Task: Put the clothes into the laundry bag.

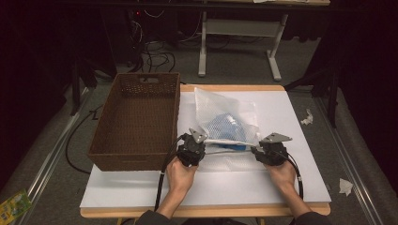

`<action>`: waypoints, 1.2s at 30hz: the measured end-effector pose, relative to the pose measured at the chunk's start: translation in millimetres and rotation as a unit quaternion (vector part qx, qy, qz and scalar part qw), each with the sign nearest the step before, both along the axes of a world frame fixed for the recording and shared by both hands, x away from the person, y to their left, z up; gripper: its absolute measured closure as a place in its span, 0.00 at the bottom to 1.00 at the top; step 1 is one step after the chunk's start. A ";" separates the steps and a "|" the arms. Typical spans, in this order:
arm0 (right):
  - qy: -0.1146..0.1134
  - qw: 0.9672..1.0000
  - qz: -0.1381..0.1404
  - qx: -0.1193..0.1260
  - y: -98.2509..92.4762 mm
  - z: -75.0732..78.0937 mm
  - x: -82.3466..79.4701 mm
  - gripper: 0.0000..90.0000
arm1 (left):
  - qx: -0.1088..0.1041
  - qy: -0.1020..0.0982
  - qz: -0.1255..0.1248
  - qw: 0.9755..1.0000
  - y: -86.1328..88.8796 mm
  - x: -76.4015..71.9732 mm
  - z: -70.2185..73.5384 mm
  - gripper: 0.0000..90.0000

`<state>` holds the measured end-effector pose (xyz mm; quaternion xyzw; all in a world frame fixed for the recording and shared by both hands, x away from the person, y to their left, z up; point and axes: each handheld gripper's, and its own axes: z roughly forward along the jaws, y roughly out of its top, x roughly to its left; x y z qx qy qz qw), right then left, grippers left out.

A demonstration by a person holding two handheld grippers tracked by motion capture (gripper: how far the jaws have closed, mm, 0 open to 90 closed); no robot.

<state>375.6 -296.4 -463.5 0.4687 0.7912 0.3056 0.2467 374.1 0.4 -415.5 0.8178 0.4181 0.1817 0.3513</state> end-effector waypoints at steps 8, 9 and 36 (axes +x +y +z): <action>-0.005 1.000 -0.014 -0.005 -13.8 4.7 -0.9 0.67 | 0.024 -0.003 0.000 1.000 1.0 1.7 4.4 0.94; -0.004 1.000 -0.017 -0.003 -15.5 6.0 -0.9 0.67 | 0.026 -0.003 0.000 1.000 1.2 2.0 5.1 0.94; -0.024 0.999 0.021 0.007 -26.3 31.0 -12.4 1.00 | 0.089 -0.001 -0.009 0.996 -7.8 -0.4 5.4 0.93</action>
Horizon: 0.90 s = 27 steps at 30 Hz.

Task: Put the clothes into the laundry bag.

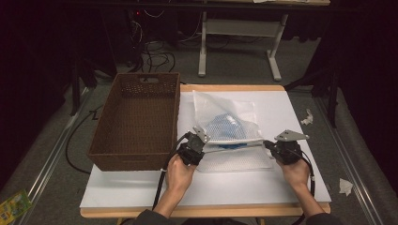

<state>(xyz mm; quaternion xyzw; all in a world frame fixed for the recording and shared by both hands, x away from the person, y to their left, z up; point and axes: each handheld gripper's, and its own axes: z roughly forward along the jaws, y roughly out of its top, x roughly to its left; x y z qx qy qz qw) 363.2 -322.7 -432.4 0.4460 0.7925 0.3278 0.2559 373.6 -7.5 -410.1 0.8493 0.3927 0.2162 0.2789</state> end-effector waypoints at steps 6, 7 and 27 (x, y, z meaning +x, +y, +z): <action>0.024 1.000 0.006 -0.005 2.5 -10.1 1.8 1.00 | 0.021 0.017 -0.013 1.000 -1.2 -2.1 -13.6 0.91; 0.028 1.000 0.007 -0.011 3.3 -12.3 1.8 1.00 | 0.021 0.019 -0.015 0.999 -1.1 -2.5 -16.6 0.91; 0.028 0.999 0.039 0.020 6.8 -20.9 -11.6 0.86 | -0.010 0.011 -0.026 1.000 15.5 -12.1 -30.4 0.67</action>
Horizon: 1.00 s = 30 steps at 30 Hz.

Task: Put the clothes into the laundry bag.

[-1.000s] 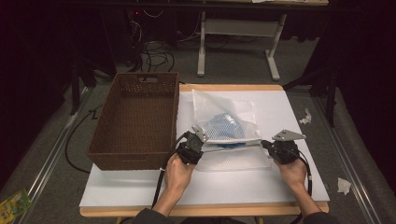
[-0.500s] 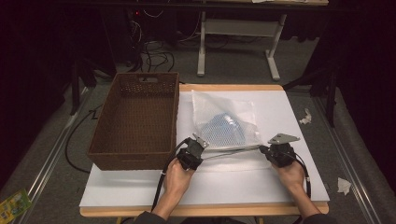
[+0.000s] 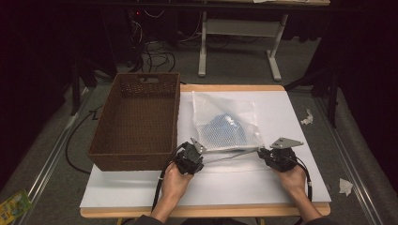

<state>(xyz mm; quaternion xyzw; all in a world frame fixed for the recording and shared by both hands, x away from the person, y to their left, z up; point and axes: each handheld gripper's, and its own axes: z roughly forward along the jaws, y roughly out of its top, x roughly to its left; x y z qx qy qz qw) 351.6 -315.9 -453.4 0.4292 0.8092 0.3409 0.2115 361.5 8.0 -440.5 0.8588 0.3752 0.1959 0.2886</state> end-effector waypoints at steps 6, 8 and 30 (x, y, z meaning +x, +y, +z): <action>-0.017 0.999 -0.009 0.036 -7.4 7.7 -8.1 0.84 | -0.046 -0.016 -0.009 0.999 13.4 -9.1 8.2 0.60; -0.018 0.999 -0.013 0.045 -10.0 9.3 -9.2 0.83 | -0.066 -0.021 -0.014 0.998 18.3 -12.1 10.3 0.59; -0.040 0.992 -0.095 0.070 -25.0 -0.7 13.9 0.72 | -0.173 -0.067 0.025 0.982 -18.3 18.0 3.2 0.55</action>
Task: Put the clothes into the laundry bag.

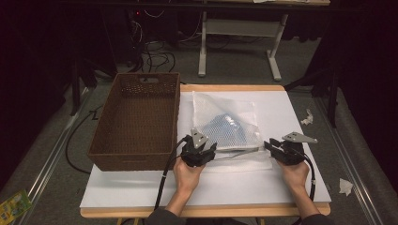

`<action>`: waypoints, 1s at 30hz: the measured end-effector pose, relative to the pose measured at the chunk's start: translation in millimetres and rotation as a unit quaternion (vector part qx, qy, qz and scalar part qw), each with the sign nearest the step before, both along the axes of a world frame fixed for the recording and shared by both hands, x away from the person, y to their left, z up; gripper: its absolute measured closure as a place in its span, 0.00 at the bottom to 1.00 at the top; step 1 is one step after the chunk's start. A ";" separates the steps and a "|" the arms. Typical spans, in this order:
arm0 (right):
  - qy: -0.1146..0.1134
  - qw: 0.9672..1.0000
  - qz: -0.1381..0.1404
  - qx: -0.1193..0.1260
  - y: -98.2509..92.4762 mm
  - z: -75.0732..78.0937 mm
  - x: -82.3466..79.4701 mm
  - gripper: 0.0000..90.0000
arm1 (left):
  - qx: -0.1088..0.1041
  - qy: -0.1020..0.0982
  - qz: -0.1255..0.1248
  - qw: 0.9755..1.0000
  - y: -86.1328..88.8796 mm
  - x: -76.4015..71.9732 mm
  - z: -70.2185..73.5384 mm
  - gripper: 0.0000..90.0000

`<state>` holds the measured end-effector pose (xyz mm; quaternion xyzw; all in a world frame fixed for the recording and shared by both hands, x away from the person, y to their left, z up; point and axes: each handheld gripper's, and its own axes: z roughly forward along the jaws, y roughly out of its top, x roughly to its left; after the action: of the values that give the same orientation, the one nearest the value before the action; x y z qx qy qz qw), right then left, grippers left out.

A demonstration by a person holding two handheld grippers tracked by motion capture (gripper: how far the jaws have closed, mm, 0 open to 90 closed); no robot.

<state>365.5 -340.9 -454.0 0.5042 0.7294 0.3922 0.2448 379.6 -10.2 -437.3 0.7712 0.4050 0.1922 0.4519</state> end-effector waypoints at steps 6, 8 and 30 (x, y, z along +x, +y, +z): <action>0.003 1.000 -0.015 -0.001 -3.7 -7.0 5.5 0.69 | 0.003 -0.002 0.009 1.000 -1.8 4.6 -10.2 0.52; 0.004 1.000 -0.018 0.000 -3.3 -9.2 6.5 0.69 | 0.005 -0.001 0.011 1.000 -0.7 4.9 -15.1 0.51; -0.006 0.999 -0.039 -0.006 -3.4 -22.5 6.1 0.55 | 0.012 0.005 0.019 1.000 11.0 4.2 -43.3 0.49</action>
<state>371.6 -344.4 -476.5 0.5285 0.7103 0.3806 0.2671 383.7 0.7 -480.6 0.7696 0.4194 0.2016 0.4371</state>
